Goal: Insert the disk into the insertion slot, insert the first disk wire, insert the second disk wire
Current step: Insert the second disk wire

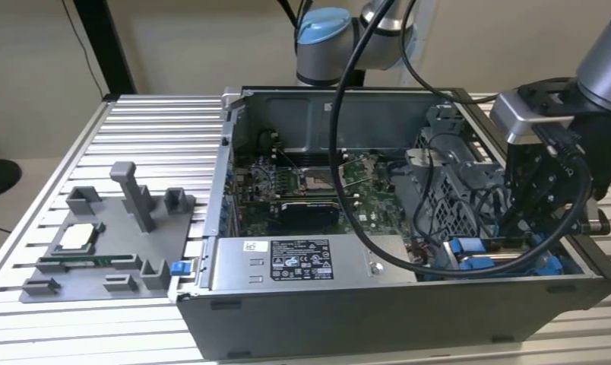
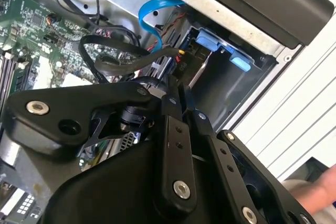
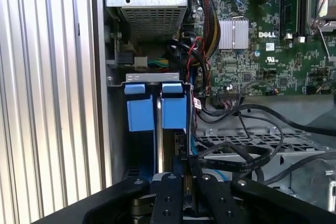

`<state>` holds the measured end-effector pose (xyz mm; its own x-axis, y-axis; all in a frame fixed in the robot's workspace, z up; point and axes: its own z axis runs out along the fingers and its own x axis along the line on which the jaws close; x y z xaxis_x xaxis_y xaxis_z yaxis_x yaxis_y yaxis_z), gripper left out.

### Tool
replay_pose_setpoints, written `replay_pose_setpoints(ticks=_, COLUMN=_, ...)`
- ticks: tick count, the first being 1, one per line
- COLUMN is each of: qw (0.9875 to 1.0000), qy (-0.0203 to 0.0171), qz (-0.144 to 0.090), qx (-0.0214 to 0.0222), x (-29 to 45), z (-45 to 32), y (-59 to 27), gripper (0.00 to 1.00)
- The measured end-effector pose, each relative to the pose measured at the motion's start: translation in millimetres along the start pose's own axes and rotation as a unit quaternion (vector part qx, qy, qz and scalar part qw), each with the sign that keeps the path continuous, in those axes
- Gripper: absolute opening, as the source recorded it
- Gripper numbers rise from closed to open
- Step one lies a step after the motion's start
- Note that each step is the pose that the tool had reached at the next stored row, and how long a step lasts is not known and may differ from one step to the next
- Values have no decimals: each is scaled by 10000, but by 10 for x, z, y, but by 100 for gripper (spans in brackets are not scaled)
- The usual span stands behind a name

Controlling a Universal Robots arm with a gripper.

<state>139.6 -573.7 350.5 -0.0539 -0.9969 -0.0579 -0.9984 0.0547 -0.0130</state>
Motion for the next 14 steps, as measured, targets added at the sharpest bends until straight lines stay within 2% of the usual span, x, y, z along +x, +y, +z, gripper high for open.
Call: replay_pose_setpoints(ticks=14, qw=10000, qy=18, qz=-1, qx=22, x=2, z=42, y=1, gripper=0)
